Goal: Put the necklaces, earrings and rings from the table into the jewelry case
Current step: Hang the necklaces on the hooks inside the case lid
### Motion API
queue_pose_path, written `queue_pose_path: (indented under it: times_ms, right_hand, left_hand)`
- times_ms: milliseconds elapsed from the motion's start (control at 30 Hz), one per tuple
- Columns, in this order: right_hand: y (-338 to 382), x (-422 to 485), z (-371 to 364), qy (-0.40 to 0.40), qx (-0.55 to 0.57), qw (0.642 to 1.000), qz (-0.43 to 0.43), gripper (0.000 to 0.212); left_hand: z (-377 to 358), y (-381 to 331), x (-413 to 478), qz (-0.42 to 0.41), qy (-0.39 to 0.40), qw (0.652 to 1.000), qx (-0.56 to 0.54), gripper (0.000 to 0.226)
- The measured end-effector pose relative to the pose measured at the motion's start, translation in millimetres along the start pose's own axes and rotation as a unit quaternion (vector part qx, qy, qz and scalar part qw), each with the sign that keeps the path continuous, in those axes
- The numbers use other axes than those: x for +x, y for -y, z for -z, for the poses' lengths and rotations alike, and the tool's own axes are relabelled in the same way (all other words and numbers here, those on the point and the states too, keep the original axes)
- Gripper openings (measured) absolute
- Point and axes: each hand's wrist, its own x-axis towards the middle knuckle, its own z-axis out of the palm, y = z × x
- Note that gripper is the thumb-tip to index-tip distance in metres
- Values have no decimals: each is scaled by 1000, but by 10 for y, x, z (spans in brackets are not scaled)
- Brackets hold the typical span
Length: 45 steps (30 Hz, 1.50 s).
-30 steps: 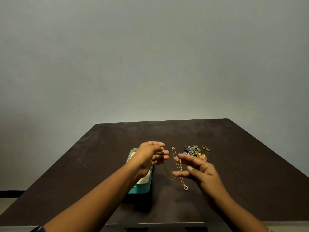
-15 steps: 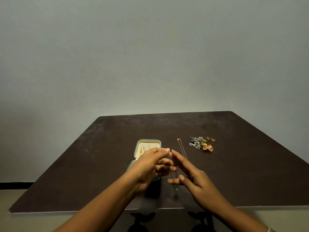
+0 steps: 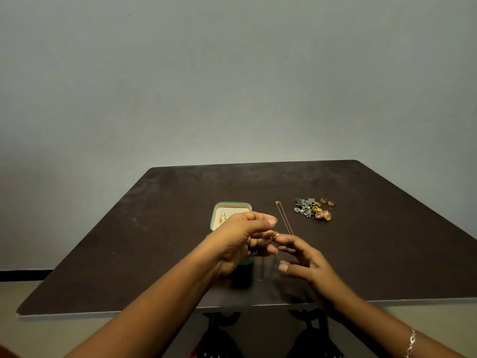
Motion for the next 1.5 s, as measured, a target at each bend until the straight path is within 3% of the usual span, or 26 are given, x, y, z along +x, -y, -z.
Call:
queue_pose_path:
  times_ms: [100,233,367,467,733,933,1133,1300,1500]
  right_hand:
    - [-59,-7,-40,36,73,996,-38,47]
    - [-51,-50,-77,39,121,988,-91,19]
    - [-36,-41,-29,6,178,976,-124,34]
    - [10,-17,3,-30,215,970,-110,23]
    - [-19,-15,-7,-35,164,972,-162,23]
    - [17,-35,-52,5,175,977,-124,46]
    - [32,-59,-28,38,234,961,-140,18]
    - [0,-21,10,-20,263,954,-145,23]
    - [65,59,135,-62,329,936,-108,61]
  left_hand:
    - [-7,-5,-3,-5,23,999,-24,26]
    - [48,-39,-4,-25,5,999,-46,26]
    - [125,-80,2,-45,-57,994,-86,19]
    - [181,-82,17,-43,-87,990,-105,13]
    - [98,-62,-10,-43,-4,998,-38,19]
    - [71,-42,-25,-35,37,999,-10,22]
    - [80,-48,-19,-26,25,999,-37,22]
    - [177,-75,37,-27,-60,994,-91,12]
    - [257,5,110,8,-105,988,-113,5]
